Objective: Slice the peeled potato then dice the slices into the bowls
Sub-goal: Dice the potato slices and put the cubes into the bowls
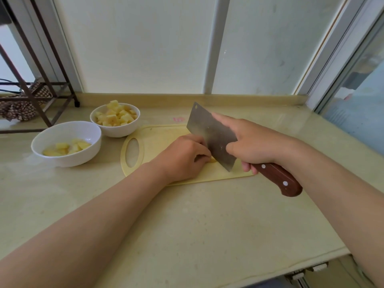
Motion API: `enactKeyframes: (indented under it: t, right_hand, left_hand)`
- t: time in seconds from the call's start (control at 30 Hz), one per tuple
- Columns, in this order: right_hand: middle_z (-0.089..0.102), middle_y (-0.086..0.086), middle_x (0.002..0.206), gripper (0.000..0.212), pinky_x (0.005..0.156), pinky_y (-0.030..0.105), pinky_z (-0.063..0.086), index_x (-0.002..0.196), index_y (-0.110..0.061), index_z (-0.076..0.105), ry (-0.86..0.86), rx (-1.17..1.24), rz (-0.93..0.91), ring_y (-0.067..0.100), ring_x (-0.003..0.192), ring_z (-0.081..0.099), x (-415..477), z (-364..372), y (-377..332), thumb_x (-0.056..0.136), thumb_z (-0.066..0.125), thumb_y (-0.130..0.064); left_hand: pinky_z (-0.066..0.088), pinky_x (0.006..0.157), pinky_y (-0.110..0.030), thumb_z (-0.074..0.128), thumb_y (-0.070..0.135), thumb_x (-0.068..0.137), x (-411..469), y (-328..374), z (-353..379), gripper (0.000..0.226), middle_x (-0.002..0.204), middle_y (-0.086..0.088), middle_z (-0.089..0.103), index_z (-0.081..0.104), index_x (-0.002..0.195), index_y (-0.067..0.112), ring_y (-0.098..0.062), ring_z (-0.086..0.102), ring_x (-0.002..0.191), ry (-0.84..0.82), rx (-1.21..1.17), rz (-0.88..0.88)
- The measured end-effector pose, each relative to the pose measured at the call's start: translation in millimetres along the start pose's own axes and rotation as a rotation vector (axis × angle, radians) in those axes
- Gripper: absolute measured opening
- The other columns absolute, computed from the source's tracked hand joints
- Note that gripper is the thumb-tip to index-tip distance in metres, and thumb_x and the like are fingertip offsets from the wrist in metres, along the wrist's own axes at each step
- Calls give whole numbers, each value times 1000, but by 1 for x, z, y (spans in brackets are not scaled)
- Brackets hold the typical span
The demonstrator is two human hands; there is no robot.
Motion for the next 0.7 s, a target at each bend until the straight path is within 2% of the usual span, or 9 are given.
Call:
enactKeyframes:
  t: [0.13, 0.27, 0.37, 0.53, 0.7]
  right_hand:
    - [68, 14, 67, 95, 47, 31, 55, 155, -65, 3, 7, -22, -23, 19, 40, 60, -7, 2, -2, 92, 40, -3]
    - [63, 8, 71, 94, 46, 30, 54, 156, -63, 3, 16, -51, -39, 14, 37, 59, -12, 3, -4, 94, 40, -3]
    - [63, 9, 75, 94, 47, 32, 57, 155, -64, 2, 6, -80, -31, 16, 40, 61, -16, 3, -4, 94, 39, -4]
    - [68, 14, 72, 91, 45, 27, 50, 153, -67, -2, -54, -145, 8, 17, 41, 60, -26, -1, 0, 96, 37, -7]
    - [71, 14, 71, 90, 50, 30, 55, 151, -68, -6, -128, -214, 46, 21, 46, 64, -22, -7, -2, 98, 38, -11]
  left_hand:
    - [46, 69, -26, 72, 8, 79, -1, 1, -1, 7, 81, -4, 67, 78, 82, 10, -19, 59, 73, 18, 0, 8]
    - [47, 69, -28, 72, 7, 79, -1, 1, -1, 7, 82, -3, 67, 78, 82, 10, -20, 59, 74, 21, 20, 17]
    - [48, 70, -27, 72, 8, 80, -1, 2, -2, 7, 83, -3, 68, 78, 82, 10, -20, 60, 75, 22, 17, 21]
    - [48, 70, -24, 72, 9, 82, 0, 1, -2, 8, 83, -1, 67, 79, 84, 11, -17, 60, 75, 7, 22, 13]
    - [45, 65, -24, 72, 10, 82, 0, 2, -1, 8, 77, 0, 63, 79, 83, 13, -18, 56, 71, 5, 41, 29]
Point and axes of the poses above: each hand's wrist, its own x-axis towards the middle knuckle, its own z-axis out of the palm, y = z × x, the point moved 4 cm from there along x, towards the middle knuckle
